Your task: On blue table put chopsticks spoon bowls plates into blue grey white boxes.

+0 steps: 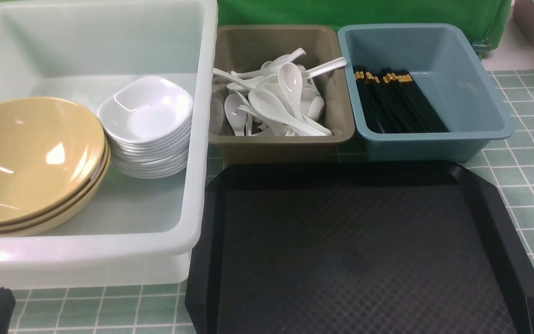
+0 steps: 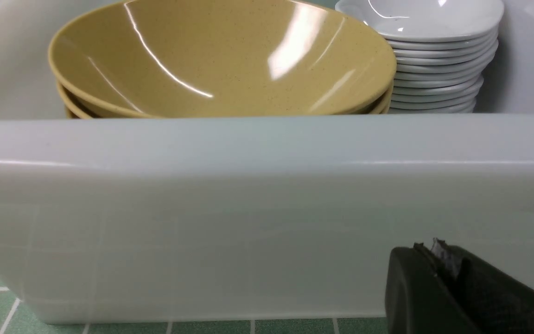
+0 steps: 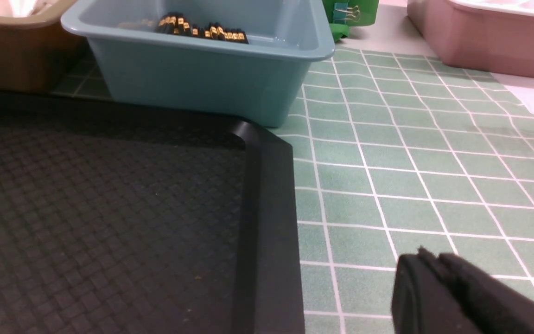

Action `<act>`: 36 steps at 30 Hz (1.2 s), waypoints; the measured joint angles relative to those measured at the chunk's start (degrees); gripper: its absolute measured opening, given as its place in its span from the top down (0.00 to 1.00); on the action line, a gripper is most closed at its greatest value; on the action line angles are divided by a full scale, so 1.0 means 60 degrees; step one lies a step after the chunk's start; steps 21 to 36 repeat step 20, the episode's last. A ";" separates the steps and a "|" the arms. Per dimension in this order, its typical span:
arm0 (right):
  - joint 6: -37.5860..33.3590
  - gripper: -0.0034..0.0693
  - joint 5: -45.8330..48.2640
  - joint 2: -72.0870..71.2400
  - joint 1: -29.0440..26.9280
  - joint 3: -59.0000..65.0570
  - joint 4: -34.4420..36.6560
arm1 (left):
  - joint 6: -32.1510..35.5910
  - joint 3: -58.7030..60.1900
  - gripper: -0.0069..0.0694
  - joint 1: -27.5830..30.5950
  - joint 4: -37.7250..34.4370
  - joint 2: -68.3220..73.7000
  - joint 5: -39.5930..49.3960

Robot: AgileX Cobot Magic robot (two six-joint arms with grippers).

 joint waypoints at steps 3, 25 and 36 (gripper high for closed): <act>0.0000 0.84 0.0000 0.0000 0.0000 0.0000 0.0000 | 0.0000 0.0000 0.91 0.0000 0.0000 0.0000 0.0000; 0.0000 0.82 0.0000 0.0000 0.0000 0.0000 0.0000 | 0.0000 0.0000 0.91 0.0000 0.0000 0.0000 0.0007; 0.0000 0.82 0.0000 0.0000 0.0000 0.0000 0.0000 | 0.0000 0.0000 0.91 0.0000 0.0000 0.0000 0.0007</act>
